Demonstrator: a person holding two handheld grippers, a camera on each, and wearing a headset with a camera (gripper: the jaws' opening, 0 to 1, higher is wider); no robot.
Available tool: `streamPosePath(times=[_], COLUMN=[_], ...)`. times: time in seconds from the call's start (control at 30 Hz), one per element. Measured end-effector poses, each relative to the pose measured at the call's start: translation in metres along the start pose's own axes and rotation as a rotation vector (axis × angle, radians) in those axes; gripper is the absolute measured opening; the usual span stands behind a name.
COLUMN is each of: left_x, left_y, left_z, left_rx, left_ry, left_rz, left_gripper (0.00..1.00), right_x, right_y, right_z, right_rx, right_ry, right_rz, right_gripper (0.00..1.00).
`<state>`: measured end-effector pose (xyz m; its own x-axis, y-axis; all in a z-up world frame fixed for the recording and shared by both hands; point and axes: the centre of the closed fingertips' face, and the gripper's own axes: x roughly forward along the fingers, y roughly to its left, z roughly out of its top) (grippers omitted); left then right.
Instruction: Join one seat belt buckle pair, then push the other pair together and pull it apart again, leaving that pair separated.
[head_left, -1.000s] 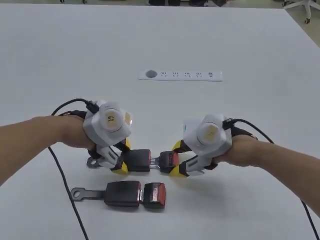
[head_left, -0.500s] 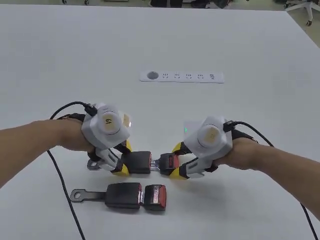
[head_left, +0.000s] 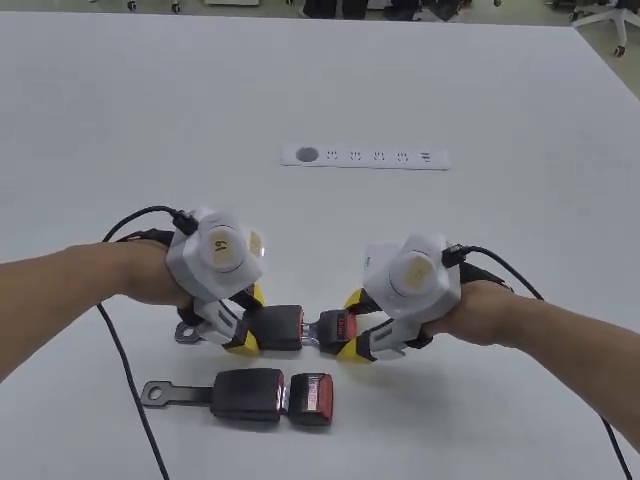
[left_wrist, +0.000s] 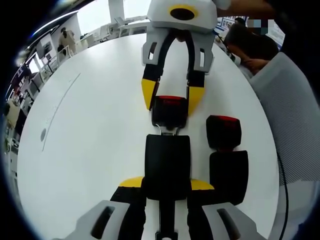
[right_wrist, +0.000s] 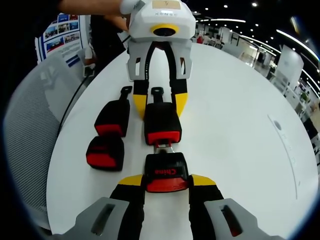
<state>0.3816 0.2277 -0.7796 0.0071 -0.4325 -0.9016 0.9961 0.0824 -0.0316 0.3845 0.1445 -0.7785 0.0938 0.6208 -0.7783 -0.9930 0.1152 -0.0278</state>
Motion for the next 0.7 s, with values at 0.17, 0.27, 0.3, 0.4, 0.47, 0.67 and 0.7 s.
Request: streamPosePath(times=[0.17,0.27,0.3,0.4,0.47,0.67,0.7], left_x=[0.001,0.002,0.002,0.000,-0.001,0.001,0.001], left_y=[0.001,0.004,0.003,-0.001,-0.002,0.001,0.001], left_z=[-0.001,-0.004,-0.004,0.000,0.002,-0.002,-0.002], left_rx=[0.000,0.000,0.000,0.007,0.011,0.032,0.037], left_ry=[0.000,0.002,0.002,0.008,0.008,0.012,0.013], left_rz=[0.000,0.000,0.000,0.001,-0.001,-0.002,-0.003], left_gripper=[0.31,0.31,0.31,0.31,0.31,0.31,0.31], right_x=[0.004,0.006,0.006,0.006,0.006,0.007,0.007], right_y=[0.001,0.002,0.003,0.002,0.002,0.002,0.002], right_z=[0.006,0.008,0.008,0.009,0.010,0.012,0.012], right_rx=[0.005,0.005,0.004,0.004,0.006,0.001,-0.003], right_ry=[-0.008,-0.004,-0.002,0.001,0.002,0.008,0.012], right_rz=[-0.003,-0.004,-0.003,-0.007,-0.007,-0.002,-0.001], right_gripper=[0.30,0.29,0.29,0.29,0.29,0.29,0.29])
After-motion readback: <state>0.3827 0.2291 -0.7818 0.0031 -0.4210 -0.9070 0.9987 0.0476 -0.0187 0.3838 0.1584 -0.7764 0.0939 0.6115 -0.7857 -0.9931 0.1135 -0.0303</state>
